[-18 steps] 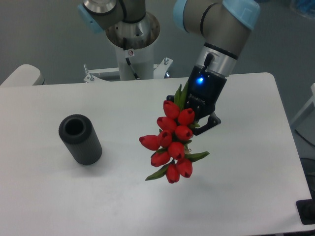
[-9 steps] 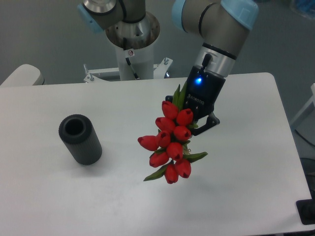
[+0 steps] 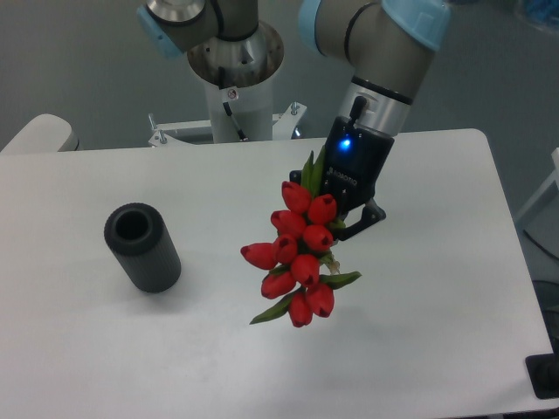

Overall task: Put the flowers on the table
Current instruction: 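Hold the red tulip bunch in the gripper and begin moving it, then tilt the tulip bunch sideways and lower it onto the table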

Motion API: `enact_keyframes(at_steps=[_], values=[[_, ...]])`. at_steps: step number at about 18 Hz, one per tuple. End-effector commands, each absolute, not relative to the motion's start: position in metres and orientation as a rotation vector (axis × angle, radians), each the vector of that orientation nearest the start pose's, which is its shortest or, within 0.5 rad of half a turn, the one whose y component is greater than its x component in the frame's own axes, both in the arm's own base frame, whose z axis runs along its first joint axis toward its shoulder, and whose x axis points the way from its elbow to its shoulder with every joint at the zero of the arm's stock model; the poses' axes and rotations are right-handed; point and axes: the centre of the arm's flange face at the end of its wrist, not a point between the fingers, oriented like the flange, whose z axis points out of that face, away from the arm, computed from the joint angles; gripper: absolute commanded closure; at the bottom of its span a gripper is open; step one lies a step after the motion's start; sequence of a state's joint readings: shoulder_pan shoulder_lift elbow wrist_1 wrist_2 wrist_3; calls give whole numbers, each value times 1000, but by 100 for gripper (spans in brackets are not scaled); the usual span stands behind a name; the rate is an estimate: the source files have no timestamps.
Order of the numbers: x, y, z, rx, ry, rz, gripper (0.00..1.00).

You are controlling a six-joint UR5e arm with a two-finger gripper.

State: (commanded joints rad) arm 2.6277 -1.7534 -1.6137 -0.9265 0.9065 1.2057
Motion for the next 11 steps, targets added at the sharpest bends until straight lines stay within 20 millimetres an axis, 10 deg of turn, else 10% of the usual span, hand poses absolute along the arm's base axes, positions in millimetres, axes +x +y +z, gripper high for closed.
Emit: enact_keyframes(at_steps=[11], values=[[-372, 452, 464, -2715, 428, 412, 80]])
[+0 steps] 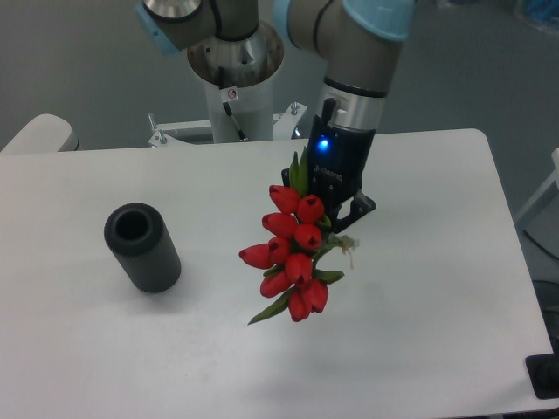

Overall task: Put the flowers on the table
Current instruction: 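Tilt the tulip bunch sideways and lower it onto the table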

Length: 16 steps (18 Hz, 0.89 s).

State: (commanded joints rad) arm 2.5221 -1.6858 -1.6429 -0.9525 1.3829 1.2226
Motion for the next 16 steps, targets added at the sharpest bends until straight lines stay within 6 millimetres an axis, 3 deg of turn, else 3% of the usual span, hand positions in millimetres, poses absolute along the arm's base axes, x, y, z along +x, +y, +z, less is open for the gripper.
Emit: enact_keyframes(at_steps=[2, 5, 7, 12, 16], values=[[-358, 469, 455, -2799, 488, 477, 80], [-356, 480, 427, -2940, 530, 557, 80], [-345, 497, 407, -3006, 604, 589, 80], [-336, 531, 334, -3139, 742, 574, 81], [-342, 542, 289, -3181, 821, 481, 81]])
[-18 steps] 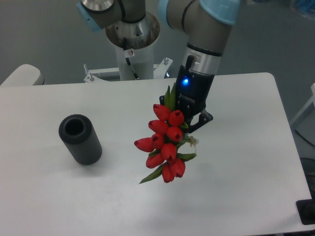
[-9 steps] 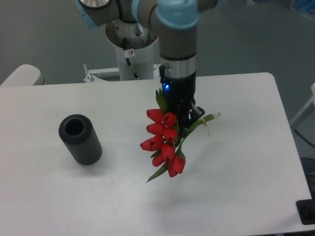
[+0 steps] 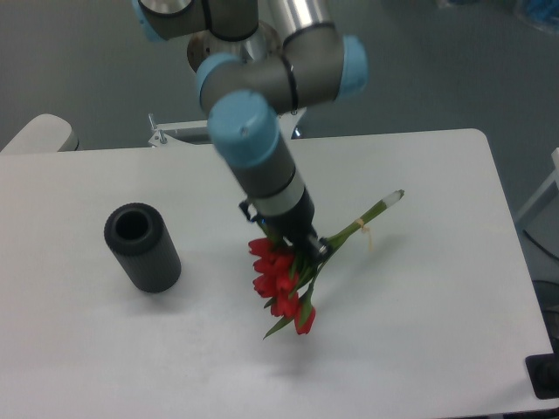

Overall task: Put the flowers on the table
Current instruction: 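Tilt the tulip bunch sideways and lower it onto the table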

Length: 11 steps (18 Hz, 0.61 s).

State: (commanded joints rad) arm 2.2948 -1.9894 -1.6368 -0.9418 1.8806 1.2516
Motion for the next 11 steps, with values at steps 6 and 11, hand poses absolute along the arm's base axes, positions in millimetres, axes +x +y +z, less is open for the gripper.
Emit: enact_keyframes(at_steps=[6, 11], values=[[-352, 540, 245, -3204, 1025, 370, 81], [-358, 541, 229, -3215, 1022, 332, 80]])
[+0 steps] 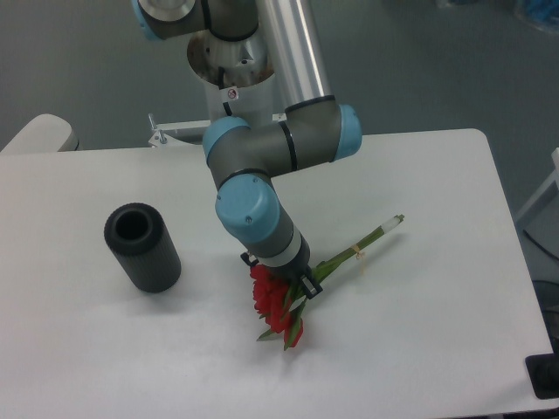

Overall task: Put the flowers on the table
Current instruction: 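Tilt the tulip bunch sideways and lower it onto the table, then open the gripper to release the tulips and lift away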

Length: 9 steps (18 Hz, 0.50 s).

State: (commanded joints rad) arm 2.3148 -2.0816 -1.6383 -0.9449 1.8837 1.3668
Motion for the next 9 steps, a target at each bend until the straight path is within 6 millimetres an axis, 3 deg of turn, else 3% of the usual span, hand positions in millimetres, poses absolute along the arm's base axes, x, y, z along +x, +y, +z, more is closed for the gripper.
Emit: enact_keyframes(at_steps=[2, 3, 4, 5, 6, 9], values=[[-360, 541, 231, -3212, 1019, 337, 77], [-362, 542, 234, -3207, 1024, 346, 63], [-364, 542, 239, -3200, 1017, 354, 40], [-365, 541, 243, -3196, 1008, 362, 6], [-365, 541, 246, -3192, 1005, 373, 0], [-369, 540, 267, -3179, 975, 421, 0]])
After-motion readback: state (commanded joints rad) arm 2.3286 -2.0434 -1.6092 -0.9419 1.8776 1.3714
